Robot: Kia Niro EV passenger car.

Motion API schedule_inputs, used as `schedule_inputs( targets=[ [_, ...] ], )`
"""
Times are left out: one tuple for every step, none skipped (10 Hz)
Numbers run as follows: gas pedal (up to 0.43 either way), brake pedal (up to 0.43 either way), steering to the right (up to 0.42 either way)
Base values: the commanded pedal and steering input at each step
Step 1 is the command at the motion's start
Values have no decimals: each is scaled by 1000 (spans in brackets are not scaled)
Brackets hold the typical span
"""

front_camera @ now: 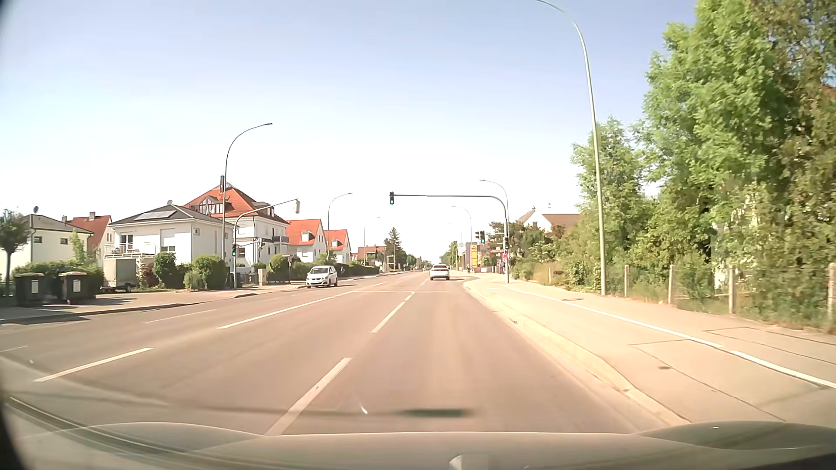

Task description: Follow the waypoints while adhering to traffic rules and regulations

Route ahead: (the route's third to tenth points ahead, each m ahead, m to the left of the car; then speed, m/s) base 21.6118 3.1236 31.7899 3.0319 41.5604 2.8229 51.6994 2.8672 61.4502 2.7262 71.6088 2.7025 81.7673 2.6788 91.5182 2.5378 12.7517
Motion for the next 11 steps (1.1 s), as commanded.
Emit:
schedule_inputs(
  targets=[
    [169,0,1],
    [169,0,1],
    [169,0,1],
    [169,0,-1],
    [169,0,-3],
    [169,0,-3],
    [169,0,-3],
    [169,0,-3],
    [169,0,-4],
    [169,0,-4],
    [169,0,-4]
  ],
)
